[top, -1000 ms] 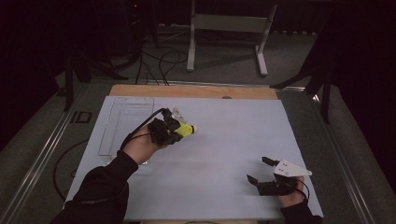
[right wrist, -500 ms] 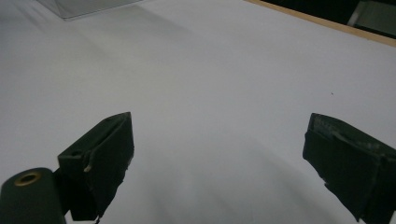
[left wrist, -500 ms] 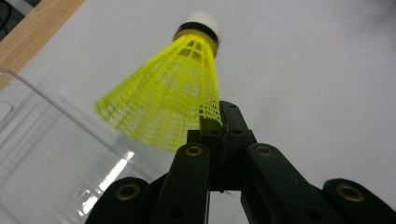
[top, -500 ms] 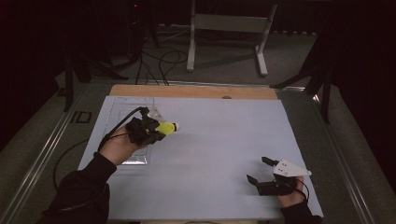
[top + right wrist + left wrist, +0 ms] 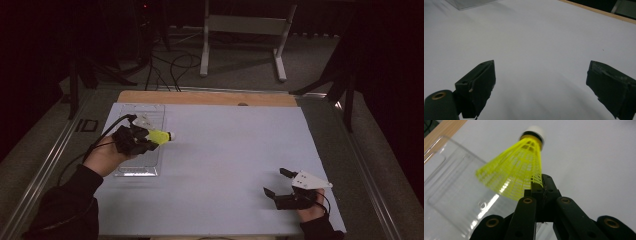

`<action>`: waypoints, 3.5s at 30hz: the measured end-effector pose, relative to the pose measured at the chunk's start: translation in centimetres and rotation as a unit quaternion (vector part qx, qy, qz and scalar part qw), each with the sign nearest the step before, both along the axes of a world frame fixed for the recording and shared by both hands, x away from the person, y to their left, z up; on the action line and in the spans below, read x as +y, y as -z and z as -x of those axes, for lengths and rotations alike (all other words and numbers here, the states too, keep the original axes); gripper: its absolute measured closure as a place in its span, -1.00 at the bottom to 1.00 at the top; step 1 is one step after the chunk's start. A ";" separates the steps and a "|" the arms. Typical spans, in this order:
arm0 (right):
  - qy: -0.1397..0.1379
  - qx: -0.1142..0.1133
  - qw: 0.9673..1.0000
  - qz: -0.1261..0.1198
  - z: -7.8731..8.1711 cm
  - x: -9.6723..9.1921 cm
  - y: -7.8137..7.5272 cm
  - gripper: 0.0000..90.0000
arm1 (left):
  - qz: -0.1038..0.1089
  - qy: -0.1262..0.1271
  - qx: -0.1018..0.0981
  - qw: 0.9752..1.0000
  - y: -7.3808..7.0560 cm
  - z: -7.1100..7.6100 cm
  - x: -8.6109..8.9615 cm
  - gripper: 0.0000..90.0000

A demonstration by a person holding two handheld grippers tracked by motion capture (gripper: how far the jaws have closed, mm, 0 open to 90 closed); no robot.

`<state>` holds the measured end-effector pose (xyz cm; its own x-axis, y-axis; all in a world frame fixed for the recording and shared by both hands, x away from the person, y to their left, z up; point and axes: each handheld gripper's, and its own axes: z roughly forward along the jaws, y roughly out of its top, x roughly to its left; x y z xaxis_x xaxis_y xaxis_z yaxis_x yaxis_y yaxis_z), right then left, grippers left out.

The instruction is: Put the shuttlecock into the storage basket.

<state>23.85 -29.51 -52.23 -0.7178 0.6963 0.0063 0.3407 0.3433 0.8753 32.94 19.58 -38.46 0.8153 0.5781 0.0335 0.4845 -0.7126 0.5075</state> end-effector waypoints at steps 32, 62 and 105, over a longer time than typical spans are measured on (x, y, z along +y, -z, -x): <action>-0.001 0.001 1.000 0.006 -0.1 0.1 0.1 -0.80 | 0.001 0.051 0.030 0.998 2.9 -0.8 7.0 1.00; -0.001 0.004 1.000 0.007 -0.1 0.1 0.1 -0.80 | -0.036 0.126 0.100 0.986 4.3 -2.0 6.3 1.00; -0.001 0.000 1.000 0.008 -0.1 0.0 0.0 -0.80 | -0.036 0.033 0.113 0.992 3.8 -2.9 3.7 -1.00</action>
